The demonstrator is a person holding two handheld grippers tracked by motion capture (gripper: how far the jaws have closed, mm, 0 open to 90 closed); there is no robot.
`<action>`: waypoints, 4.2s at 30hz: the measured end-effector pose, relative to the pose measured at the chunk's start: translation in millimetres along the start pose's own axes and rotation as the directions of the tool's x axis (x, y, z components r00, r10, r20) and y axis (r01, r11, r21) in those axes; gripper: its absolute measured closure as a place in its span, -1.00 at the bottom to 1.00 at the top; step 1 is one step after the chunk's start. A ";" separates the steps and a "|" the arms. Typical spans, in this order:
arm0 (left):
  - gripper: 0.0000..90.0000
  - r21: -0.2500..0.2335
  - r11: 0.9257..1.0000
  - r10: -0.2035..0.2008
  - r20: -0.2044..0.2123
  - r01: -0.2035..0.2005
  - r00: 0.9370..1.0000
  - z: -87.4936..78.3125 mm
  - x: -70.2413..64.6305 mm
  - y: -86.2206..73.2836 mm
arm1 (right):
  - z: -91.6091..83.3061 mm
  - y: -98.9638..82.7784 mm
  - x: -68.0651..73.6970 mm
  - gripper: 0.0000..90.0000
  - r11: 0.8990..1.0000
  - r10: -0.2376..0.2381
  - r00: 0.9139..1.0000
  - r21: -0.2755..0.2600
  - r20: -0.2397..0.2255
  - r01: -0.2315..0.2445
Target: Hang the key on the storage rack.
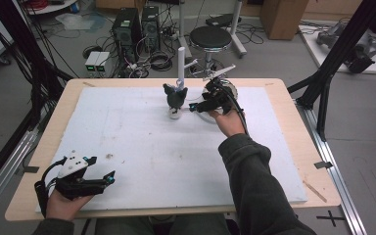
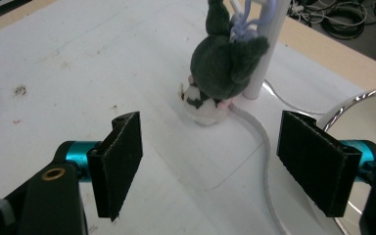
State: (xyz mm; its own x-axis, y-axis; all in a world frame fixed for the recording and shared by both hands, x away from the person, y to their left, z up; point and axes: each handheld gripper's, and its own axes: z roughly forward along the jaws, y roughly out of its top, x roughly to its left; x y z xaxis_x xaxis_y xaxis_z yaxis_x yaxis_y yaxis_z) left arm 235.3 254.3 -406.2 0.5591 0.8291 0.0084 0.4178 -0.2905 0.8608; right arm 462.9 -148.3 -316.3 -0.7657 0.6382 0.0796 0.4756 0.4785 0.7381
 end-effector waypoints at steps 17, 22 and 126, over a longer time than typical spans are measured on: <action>-0.58 0.004 1.000 0.006 -0.002 -0.006 1.000 -1.2 0.0 -0.6 | -2.4 -16.8 0.5 -0.51 1.000 0.018 1.000 -0.014 -0.014 -0.019; -0.58 0.007 1.000 0.007 -0.003 -0.007 1.000 -1.3 -0.3 -0.5 | -3.4 -20.8 1.1 -0.51 1.000 0.018 1.000 -0.019 -0.015 -0.018; -0.58 0.021 1.000 0.011 0.001 -0.011 1.000 1.3 -5.2 1.0 | -44.2 -106.6 22.1 -0.73 0.992 0.046 0.999 -0.121 0.004 -0.045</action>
State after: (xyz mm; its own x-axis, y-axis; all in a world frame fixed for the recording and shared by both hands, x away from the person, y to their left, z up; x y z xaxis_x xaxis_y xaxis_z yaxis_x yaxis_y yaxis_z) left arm 233.8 249.1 -406.1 0.5640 0.8256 0.0171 0.4267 -0.3091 0.8500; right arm 376.1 -211.8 -363.7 -0.7413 0.6620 0.1106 0.4536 0.3727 0.8095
